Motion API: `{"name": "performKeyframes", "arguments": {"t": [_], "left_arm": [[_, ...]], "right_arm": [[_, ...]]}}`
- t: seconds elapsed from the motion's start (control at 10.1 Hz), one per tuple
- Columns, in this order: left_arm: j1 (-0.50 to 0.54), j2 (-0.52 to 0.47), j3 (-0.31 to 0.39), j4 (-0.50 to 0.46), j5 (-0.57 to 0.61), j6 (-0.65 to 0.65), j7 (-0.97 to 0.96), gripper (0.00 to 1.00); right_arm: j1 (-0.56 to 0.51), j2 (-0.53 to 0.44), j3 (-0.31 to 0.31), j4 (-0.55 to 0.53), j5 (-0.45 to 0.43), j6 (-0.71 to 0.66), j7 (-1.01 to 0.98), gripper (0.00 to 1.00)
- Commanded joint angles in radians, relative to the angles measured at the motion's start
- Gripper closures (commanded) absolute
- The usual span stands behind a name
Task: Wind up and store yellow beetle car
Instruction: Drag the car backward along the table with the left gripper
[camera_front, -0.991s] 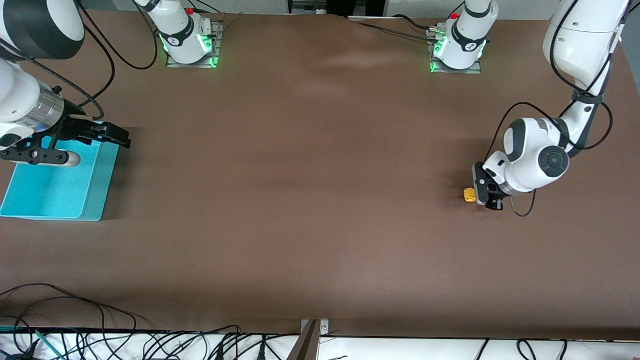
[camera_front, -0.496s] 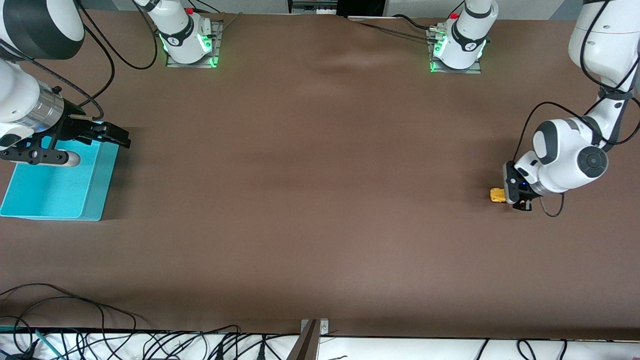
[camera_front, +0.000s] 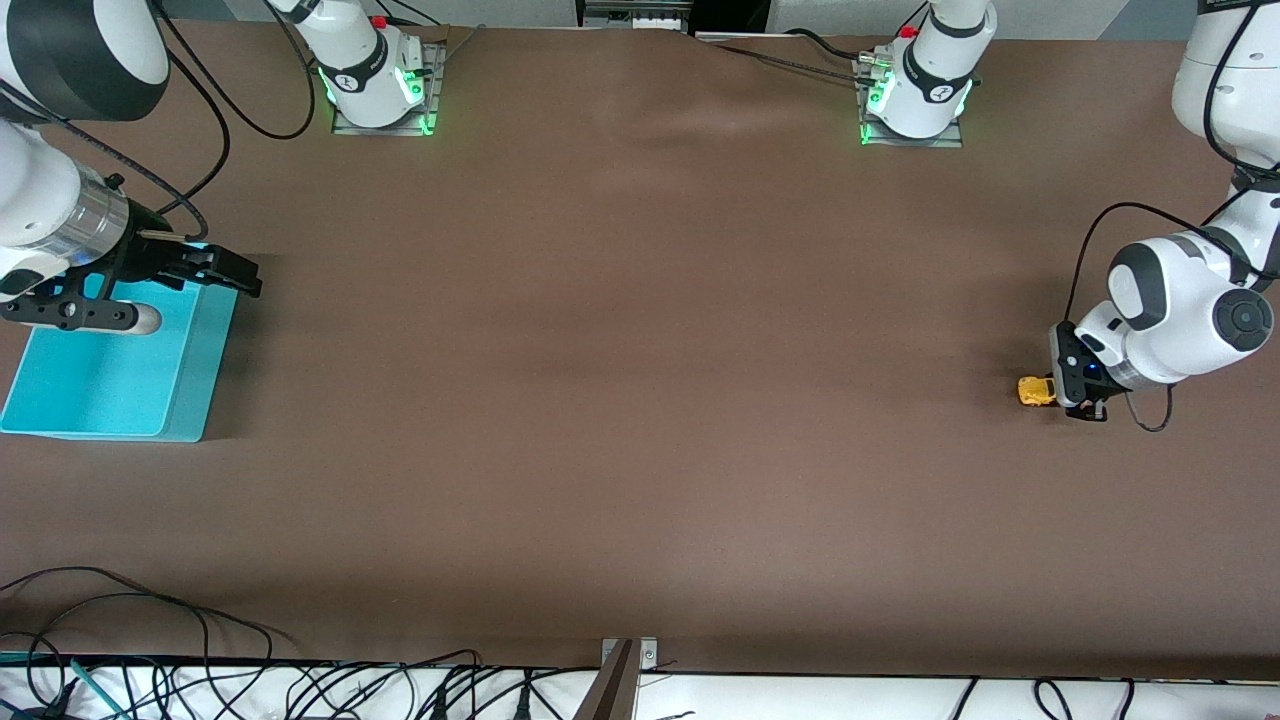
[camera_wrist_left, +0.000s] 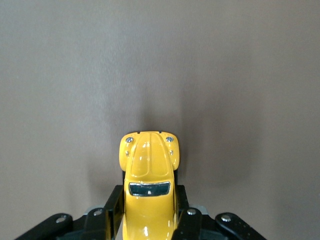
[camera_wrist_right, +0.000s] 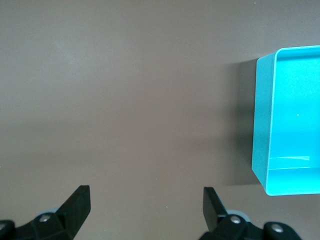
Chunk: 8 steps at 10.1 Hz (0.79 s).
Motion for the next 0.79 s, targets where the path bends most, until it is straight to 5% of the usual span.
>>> {"name": "performKeyframes", "arguments": {"t": [0.0, 0.5, 0.59, 0.69], "left_arm": [[0.021, 0.057, 0.000, 0.023, 0.033, 0.005, 0.014, 0.92], [0.027, 0.068, 0.000, 0.037, 0.044, 0.005, 0.034, 0.92], [0.031, 0.062, -0.002, 0.044, 0.044, 0.005, 0.034, 0.77], [0.035, 0.061, -0.002, 0.059, 0.044, 0.000, 0.039, 0.01]], "right_arm": [[-0.007, 0.003, 0.004, 0.015, 0.005, -0.017, 0.004, 0.00], [-0.007, 0.003, 0.004, 0.012, 0.005, -0.017, 0.004, 0.00], [-0.007, 0.003, 0.004, 0.012, 0.007, -0.017, 0.004, 0.00], [-0.007, 0.003, 0.004, 0.012, 0.007, -0.017, 0.004, 0.00]]}}
